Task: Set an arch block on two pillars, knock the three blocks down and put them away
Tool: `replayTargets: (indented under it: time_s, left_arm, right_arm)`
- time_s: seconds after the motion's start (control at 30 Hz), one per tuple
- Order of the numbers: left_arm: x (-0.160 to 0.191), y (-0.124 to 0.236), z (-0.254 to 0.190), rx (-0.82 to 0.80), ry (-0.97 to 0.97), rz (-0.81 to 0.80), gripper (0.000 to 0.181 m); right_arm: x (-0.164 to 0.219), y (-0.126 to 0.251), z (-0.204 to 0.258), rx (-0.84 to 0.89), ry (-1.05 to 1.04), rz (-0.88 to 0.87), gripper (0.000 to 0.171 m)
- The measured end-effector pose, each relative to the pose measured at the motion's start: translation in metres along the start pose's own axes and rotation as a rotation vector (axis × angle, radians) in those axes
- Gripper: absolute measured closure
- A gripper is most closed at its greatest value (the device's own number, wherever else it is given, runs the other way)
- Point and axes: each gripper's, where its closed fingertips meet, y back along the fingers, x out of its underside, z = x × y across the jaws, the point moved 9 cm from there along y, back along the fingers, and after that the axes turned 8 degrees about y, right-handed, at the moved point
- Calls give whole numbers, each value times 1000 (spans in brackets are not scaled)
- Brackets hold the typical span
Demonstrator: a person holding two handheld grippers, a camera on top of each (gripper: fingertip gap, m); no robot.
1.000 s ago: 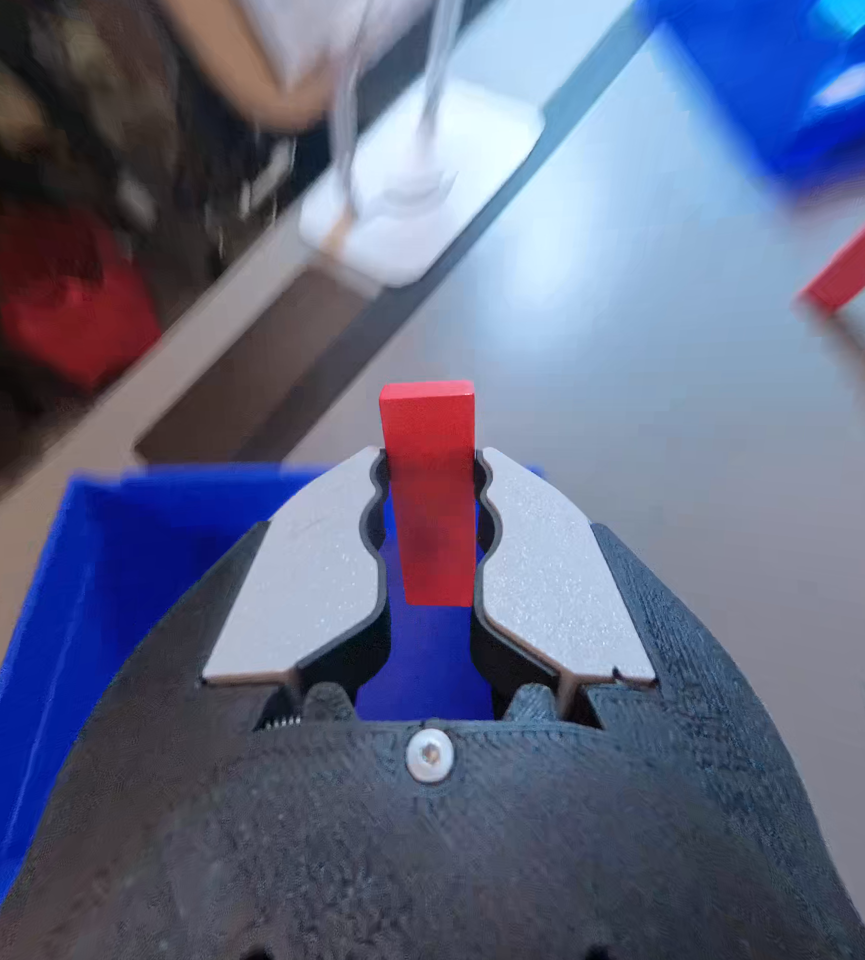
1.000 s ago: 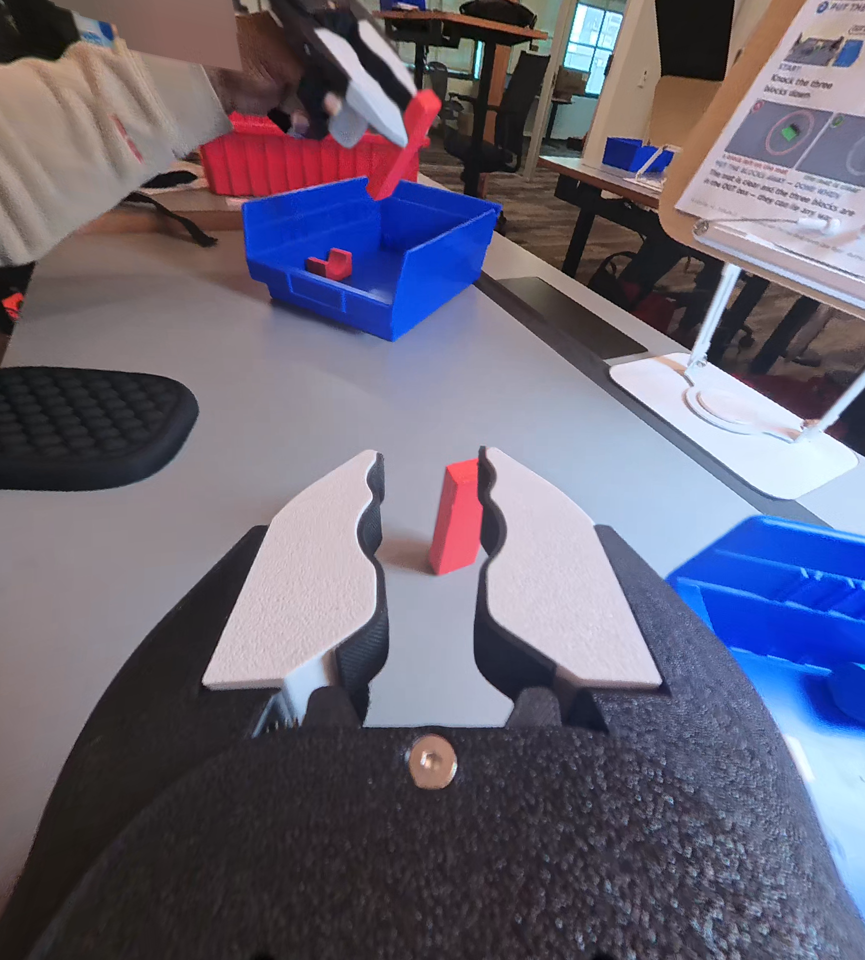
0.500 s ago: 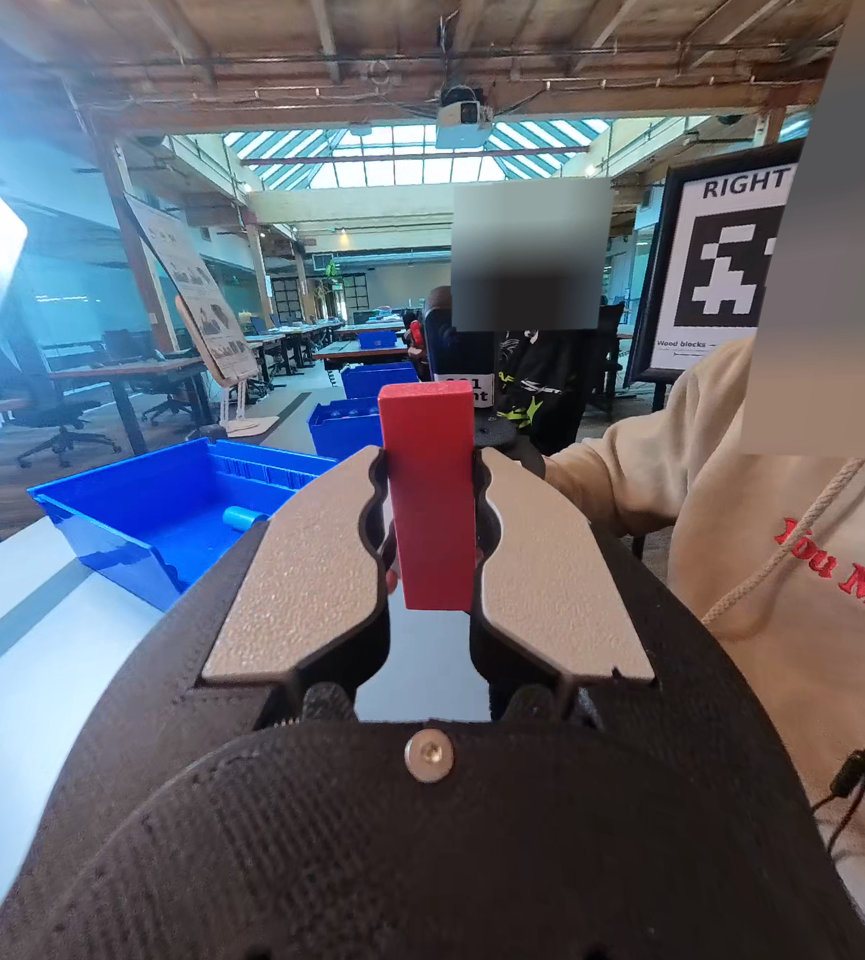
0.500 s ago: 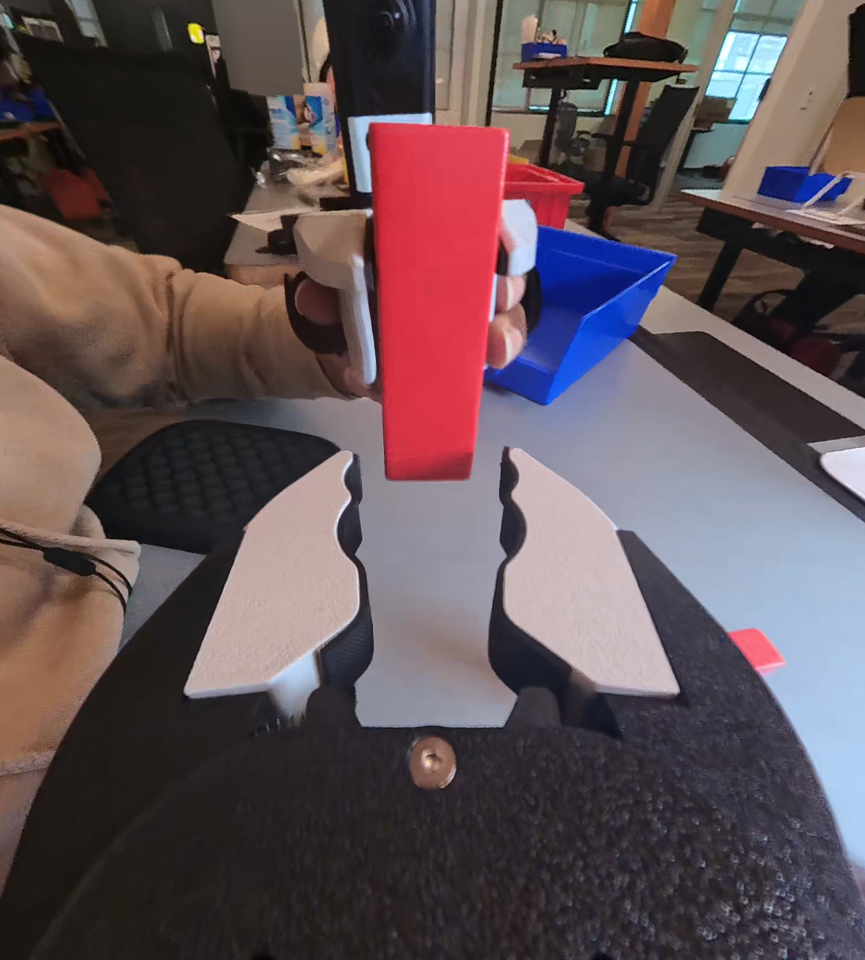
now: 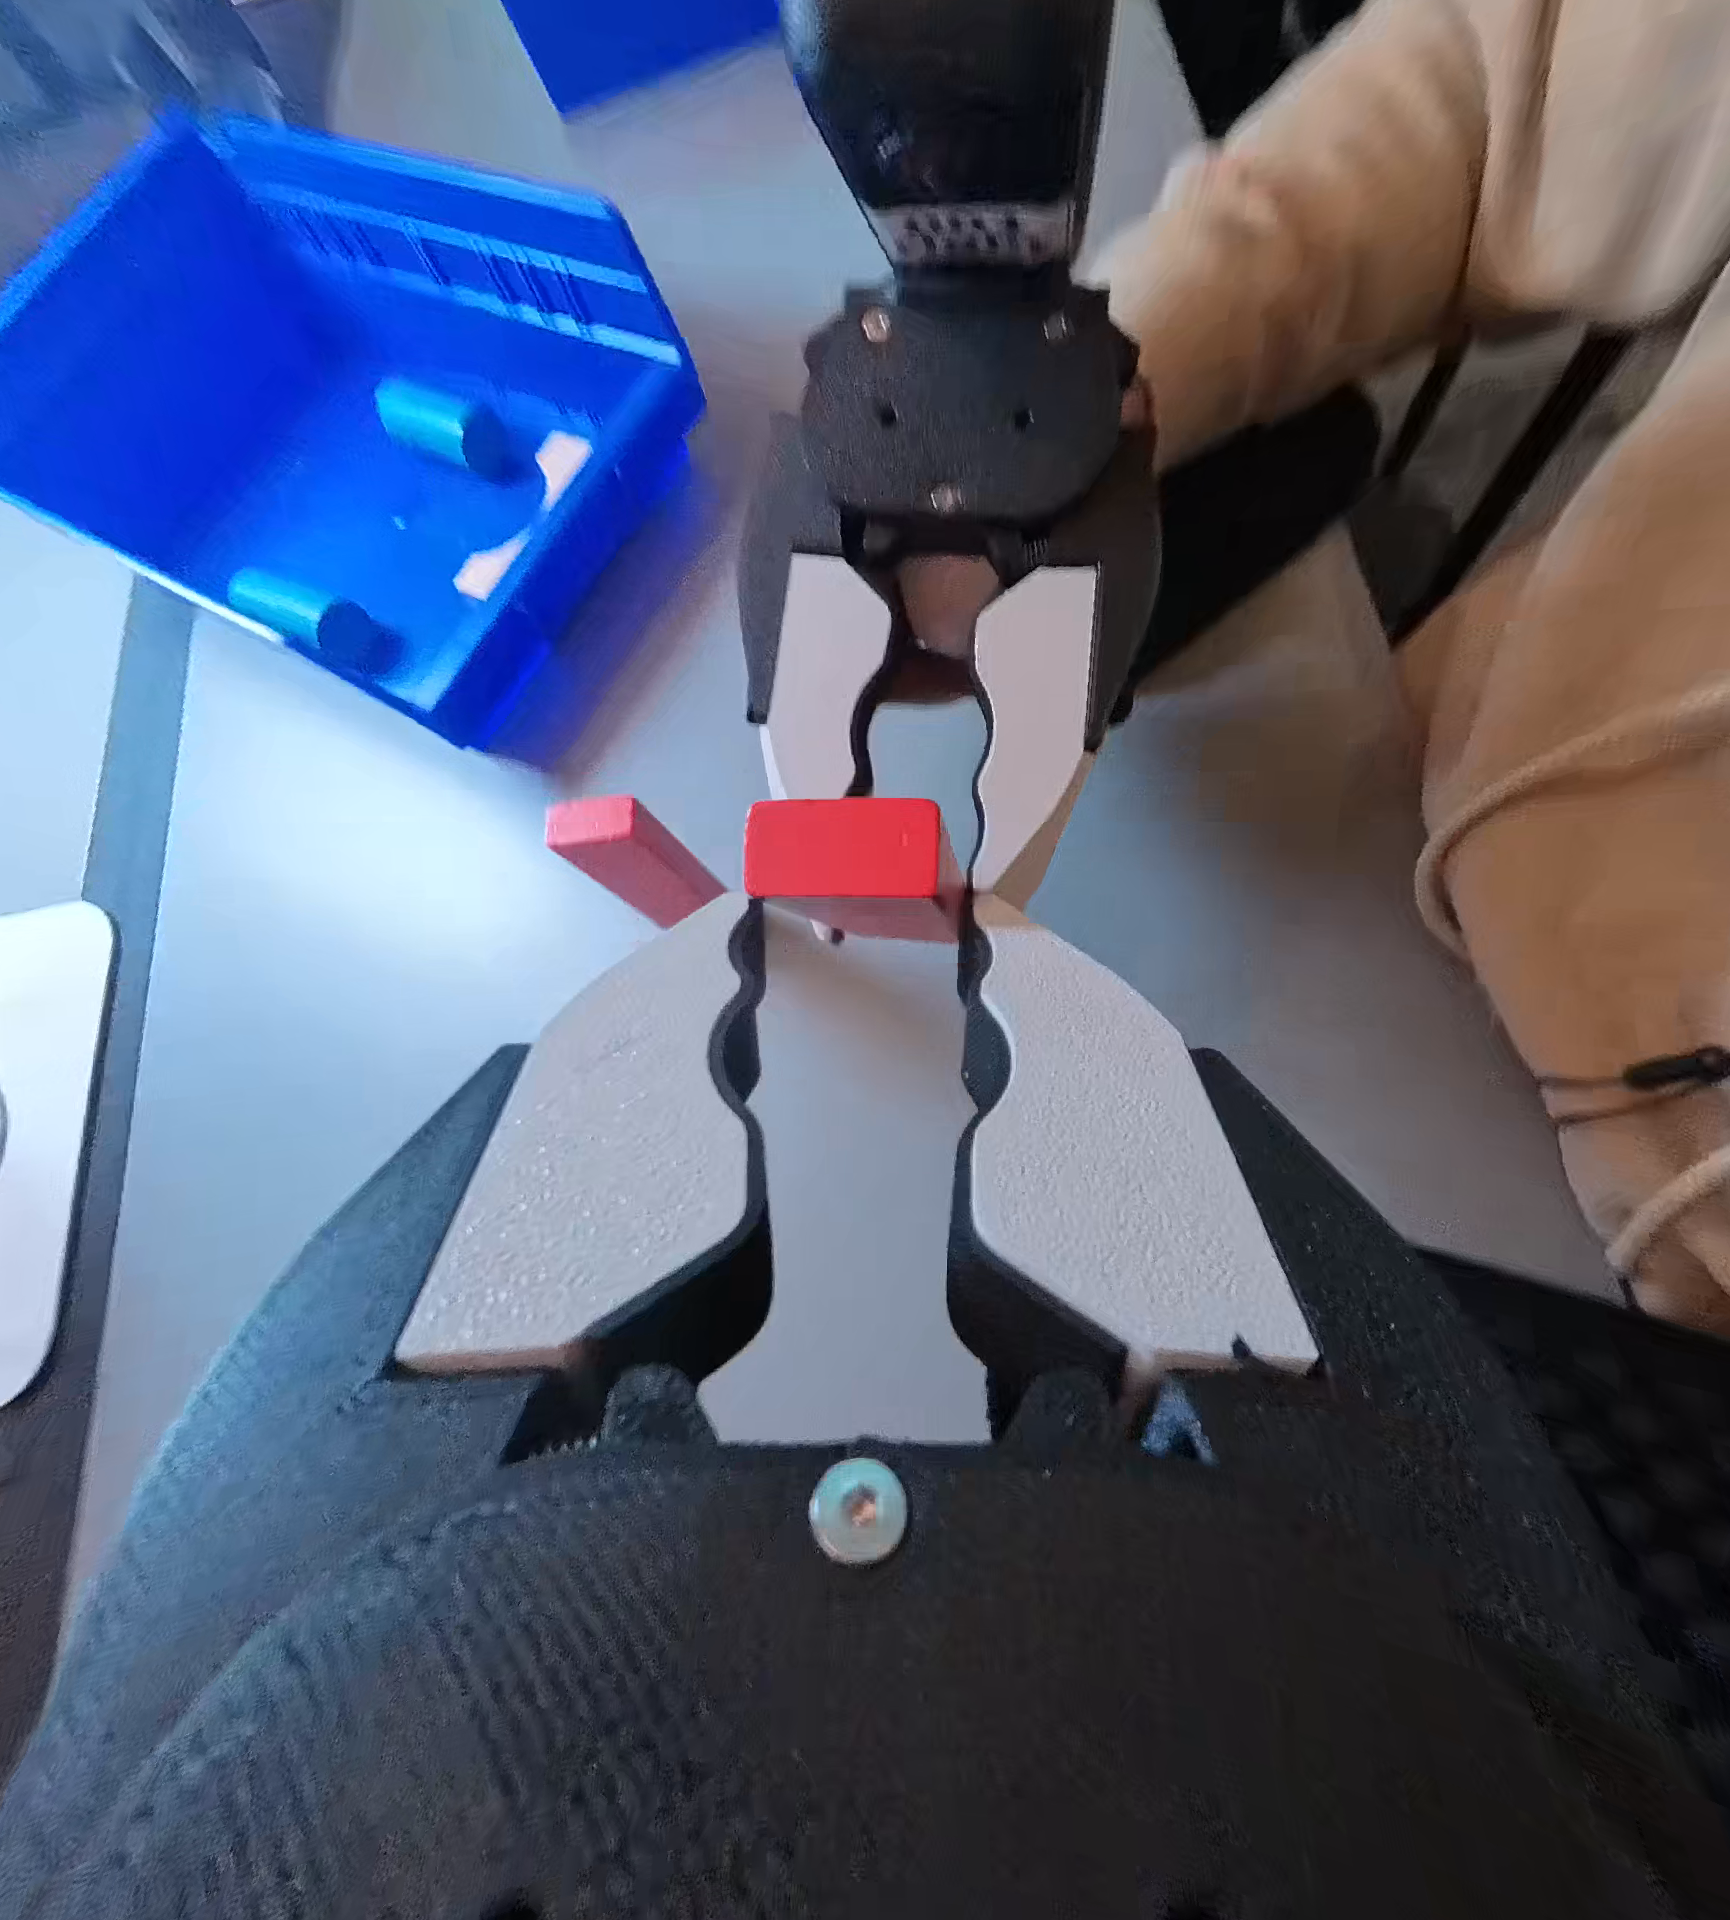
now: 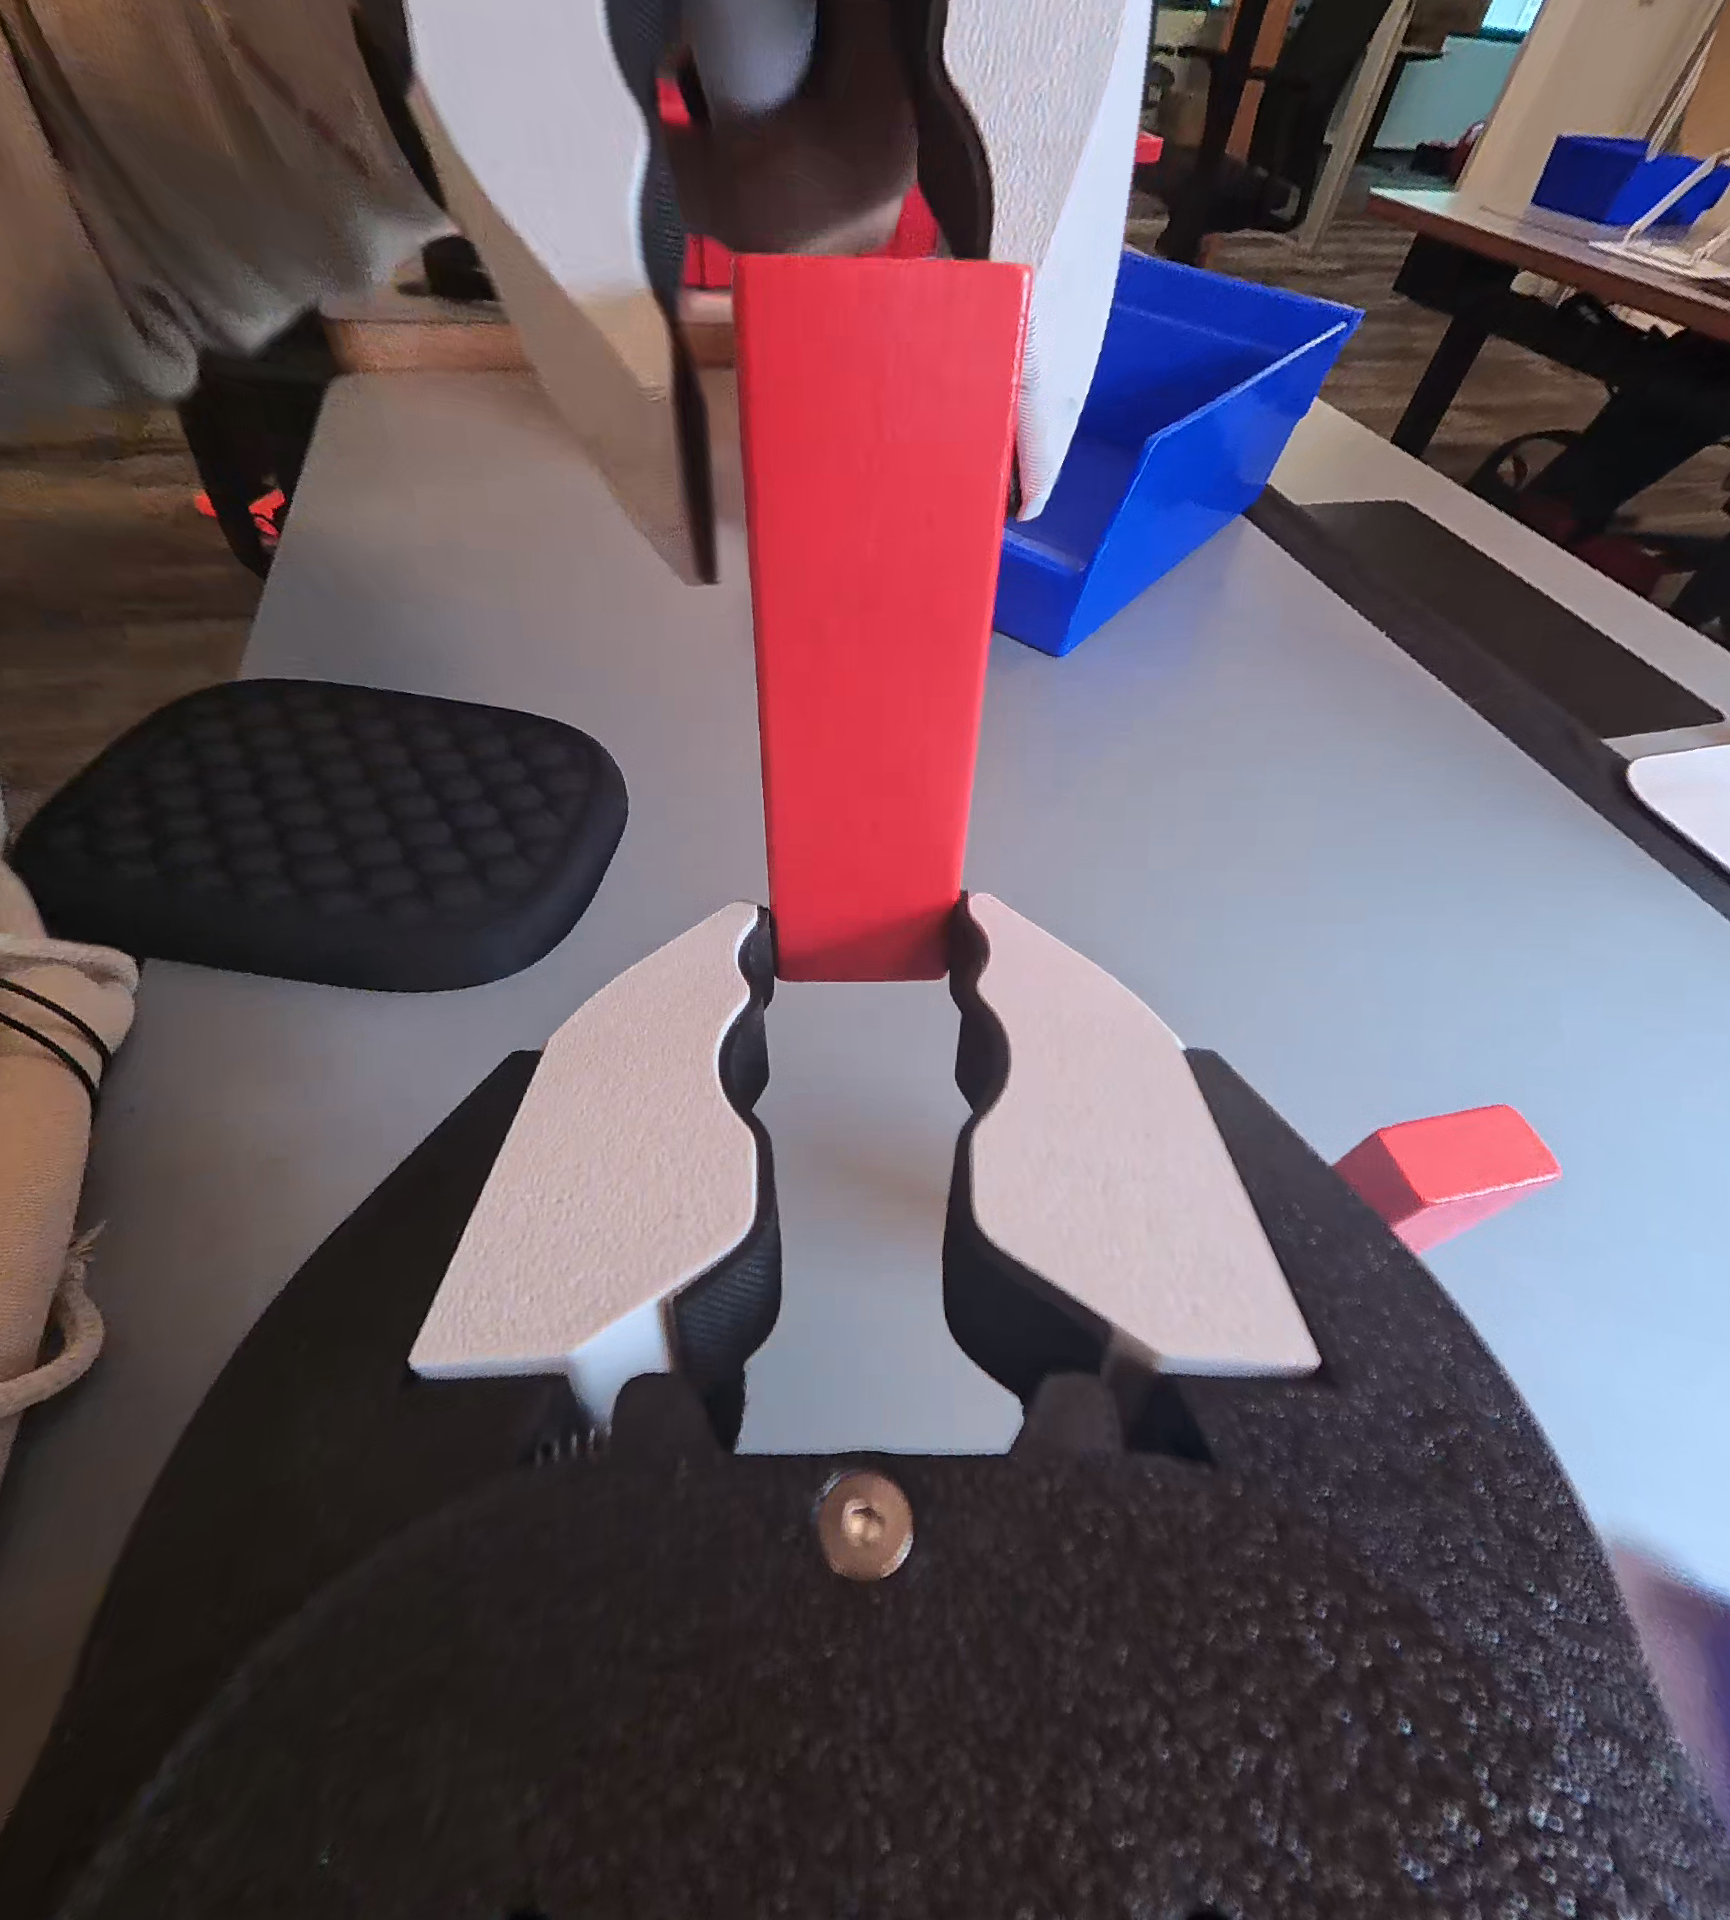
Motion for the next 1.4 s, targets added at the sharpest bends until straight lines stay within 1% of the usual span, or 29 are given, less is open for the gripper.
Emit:
replayTargets:
  time_s: [0.1, 0.2, 0.3, 0.57, 0.77, 0.97, 1.2, 1.3, 1.4]
  left_arm:
    - [-12, -2, -4, 34, -22, 153, 134]
    - [-24, -5, -6, 40, -14, 244, 131]
    - [-33, -8, -5, 16, -32, 293, 130]
    - [-47, -11, -3, 15, -33, 333, 136]
    - [-45, -12, -3, 13, -21, 393, 145]
    - [-47, -14, -3, 10, -15, 431, 143]
    - [-48, -18, -2, 2, -5, 483, 147]
    - [-52, -19, 7, -10, 29, 501, 146]
    - [-50, -20, 24, -50, 60, 534, 146]
  right_arm:
    - [2, 0, 0, -8, -10, 0, 139]
    - [2, 1, 0, -16, -21, -13, 139]
    - [2, 3, 1, -22, -29, -29, 139]
    - [2, 5, 3, -38, -42, -47, 139]
    - [2, 4, 3, -28, -38, -42, 139]
    - [3, 2, 4, -12, -21, -22, 139]
    - [5, 3, 1, 4, -24, -16, 138]
    - [4, 12, -6, 21, -25, -18, 130]
    - [4, 30, -15, 30, -31, -13, 123]
